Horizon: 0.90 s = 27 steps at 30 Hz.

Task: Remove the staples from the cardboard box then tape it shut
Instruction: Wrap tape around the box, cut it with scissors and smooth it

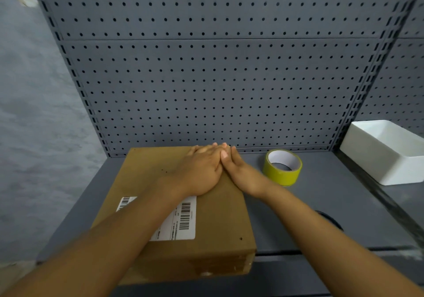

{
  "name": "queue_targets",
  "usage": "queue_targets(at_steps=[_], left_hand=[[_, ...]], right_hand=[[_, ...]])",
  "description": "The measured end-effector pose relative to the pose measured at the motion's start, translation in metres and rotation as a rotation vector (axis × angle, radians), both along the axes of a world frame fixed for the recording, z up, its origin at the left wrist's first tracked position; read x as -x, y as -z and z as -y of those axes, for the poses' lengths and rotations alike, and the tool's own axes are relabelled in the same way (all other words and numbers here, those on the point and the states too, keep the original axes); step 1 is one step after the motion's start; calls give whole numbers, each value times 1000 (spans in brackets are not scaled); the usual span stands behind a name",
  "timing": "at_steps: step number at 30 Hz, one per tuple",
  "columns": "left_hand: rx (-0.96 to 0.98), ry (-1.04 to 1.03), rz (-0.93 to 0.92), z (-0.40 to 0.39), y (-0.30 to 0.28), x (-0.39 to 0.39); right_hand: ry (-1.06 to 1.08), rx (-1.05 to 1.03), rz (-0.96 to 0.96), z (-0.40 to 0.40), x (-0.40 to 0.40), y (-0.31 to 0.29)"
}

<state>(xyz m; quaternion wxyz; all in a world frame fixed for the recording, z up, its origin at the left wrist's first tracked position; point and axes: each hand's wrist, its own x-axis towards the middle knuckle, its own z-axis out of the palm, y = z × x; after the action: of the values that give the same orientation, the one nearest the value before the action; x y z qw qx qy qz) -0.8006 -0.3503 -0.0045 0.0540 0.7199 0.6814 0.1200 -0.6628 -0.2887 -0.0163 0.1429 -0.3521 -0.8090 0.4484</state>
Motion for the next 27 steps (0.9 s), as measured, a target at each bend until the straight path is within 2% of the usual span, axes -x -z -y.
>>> queue_targets(at_steps=[2, 6, 10, 13, 16, 20, 23, 27], left_hand=[[19, -6, -16, -1, -2, 0], [39, -6, 1, -2, -3, -1], [44, 9, 5, -4, 1, 4], [25, 12, 32, -4, 2, 5], [8, 22, 30, -4, 4, 4], [-11, 0, 2, -3, 4, 2], [14, 6, 4, -3, 2, 1], [21, -6, -30, -5, 3, 3]], right_hand=[[-31, 24, 55, -5, -4, -8], [7, 10, -27, 4, 1, -7], [-27, -11, 120, -4, -3, -13], [2, -24, 16, 1, 2, -7], [-39, 6, 64, -3, 1, -4], [-14, 38, -44, 1, 0, -2], [-18, 15, 77, -7, -7, -12], [6, 39, 49, 0, -8, -6]])
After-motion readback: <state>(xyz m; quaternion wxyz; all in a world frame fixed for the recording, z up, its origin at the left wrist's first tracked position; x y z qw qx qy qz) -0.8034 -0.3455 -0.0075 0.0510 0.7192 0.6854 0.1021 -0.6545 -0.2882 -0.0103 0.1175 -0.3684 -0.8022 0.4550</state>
